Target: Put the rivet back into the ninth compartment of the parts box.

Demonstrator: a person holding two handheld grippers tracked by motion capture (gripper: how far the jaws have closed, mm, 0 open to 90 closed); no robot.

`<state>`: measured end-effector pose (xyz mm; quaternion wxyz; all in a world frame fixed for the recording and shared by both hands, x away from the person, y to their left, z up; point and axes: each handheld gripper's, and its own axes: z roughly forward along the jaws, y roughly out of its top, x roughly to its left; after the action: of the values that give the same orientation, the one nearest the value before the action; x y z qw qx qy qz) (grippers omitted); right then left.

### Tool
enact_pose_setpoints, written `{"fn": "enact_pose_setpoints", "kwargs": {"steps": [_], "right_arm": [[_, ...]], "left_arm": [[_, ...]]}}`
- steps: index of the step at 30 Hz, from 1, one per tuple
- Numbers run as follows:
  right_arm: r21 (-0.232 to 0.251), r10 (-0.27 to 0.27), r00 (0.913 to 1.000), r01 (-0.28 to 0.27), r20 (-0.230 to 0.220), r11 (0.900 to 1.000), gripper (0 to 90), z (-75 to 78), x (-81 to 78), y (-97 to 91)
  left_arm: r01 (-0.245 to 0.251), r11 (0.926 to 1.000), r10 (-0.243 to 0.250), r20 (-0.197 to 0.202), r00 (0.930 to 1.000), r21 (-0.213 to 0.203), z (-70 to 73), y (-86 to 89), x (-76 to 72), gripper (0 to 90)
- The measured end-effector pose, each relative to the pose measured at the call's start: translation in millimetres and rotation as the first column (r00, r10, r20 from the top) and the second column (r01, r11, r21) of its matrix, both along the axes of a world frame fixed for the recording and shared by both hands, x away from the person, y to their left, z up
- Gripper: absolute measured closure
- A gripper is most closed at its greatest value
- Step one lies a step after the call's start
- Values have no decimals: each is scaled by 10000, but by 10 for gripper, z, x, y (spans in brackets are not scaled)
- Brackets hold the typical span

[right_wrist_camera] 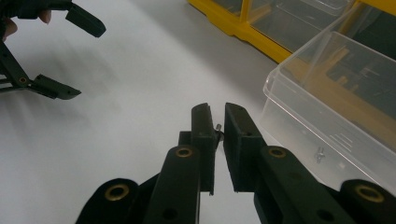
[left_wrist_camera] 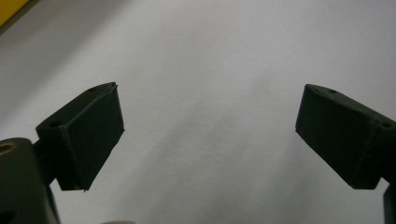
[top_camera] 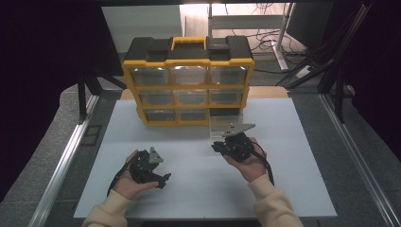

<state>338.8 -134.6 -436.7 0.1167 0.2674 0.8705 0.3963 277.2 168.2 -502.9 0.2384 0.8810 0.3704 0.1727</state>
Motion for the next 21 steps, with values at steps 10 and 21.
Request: {"fn": "enact_pose_setpoints", "kwargs": {"steps": [10,21], "right_arm": [[-9,13,10000,-13,26,10000,826,8,17,11],[417,144,9999,-142,-45,9990,827,70,42,40]], "left_arm": [[-55,10000,55,10,10000,-18,3,7,1,81],[-108,9999,108,50,9999,-41,7,13,3,81]]}}
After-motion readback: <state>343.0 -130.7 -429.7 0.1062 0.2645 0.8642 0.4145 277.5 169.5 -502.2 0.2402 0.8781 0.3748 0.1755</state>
